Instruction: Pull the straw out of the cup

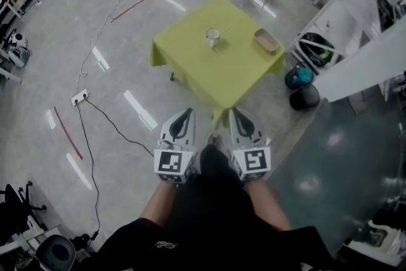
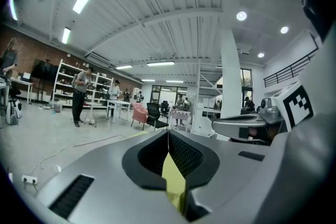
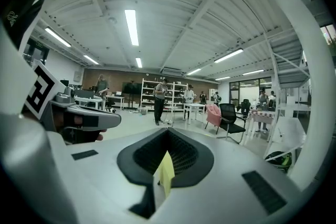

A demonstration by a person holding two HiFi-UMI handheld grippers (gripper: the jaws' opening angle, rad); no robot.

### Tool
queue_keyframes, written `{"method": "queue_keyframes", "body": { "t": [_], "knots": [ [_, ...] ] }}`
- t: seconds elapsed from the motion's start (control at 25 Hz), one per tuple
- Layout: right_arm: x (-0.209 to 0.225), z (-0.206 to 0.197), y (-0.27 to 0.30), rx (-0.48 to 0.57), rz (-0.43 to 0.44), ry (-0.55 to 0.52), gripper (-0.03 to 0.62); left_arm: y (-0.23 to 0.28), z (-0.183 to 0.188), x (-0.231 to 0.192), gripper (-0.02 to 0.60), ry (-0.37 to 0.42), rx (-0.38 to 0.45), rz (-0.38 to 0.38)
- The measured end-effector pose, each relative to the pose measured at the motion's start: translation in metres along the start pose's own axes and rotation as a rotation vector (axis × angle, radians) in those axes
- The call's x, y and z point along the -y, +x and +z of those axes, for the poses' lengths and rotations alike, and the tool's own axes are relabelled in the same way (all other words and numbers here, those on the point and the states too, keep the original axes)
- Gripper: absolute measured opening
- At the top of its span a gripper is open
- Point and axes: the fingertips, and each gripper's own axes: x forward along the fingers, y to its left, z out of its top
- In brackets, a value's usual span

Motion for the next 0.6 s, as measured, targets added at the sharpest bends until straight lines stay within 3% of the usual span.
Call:
{"method": "queue_keyframes", "body": {
  "t": [0.32, 0.6],
  "knots": [
    [0.033, 0.002, 0.061, 0.003, -0.007, 0.015, 0.017, 0.062, 0.015, -0.01, 0.044, 0.014, -0.004, -0.046],
    [0.084, 0.003, 0.114, -0.019, 0.005, 0.051, 0.017, 0.135, 0.021, -0.023, 0.044, 0.021, -0.043, -0.037]
  ]
}}
